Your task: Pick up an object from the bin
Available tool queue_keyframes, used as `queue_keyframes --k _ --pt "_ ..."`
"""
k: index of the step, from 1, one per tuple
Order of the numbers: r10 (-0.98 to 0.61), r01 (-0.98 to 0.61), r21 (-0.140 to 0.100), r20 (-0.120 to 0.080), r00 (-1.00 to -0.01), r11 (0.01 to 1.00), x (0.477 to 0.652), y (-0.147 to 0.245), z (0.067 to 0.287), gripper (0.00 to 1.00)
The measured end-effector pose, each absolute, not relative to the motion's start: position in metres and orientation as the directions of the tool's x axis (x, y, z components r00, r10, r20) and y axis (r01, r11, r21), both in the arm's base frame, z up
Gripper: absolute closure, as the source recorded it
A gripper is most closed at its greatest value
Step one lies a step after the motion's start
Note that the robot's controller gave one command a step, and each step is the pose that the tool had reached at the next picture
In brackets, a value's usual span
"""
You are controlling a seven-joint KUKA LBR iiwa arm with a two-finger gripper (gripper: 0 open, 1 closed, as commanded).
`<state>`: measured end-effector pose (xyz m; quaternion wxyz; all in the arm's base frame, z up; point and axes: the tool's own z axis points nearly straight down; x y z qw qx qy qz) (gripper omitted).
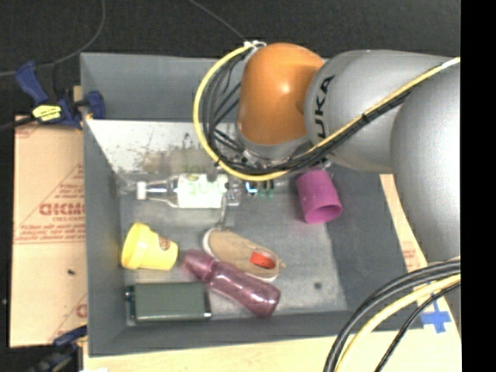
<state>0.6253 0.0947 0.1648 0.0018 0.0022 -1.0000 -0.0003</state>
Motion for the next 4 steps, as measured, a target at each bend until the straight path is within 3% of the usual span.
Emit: queue_keyframes --k 1,2,3,4 --pt "-0.001 -0.001 0.001 -0.004 -1.0 1.0 0.627 0.094 0.17 0.0" --pt "0.061 0.061 0.007 -0.019 -0.998 0.998 0.649 0.089 0.109 0.0" --pt "0.101 0.101 0.004 -0.008 -0.995 0.995 0.654 0.088 0.072 0.0" --pt "0.112 0.111 0.01 -0.017 -0.994 0.994 0.653 0.085 0.071 0.0"
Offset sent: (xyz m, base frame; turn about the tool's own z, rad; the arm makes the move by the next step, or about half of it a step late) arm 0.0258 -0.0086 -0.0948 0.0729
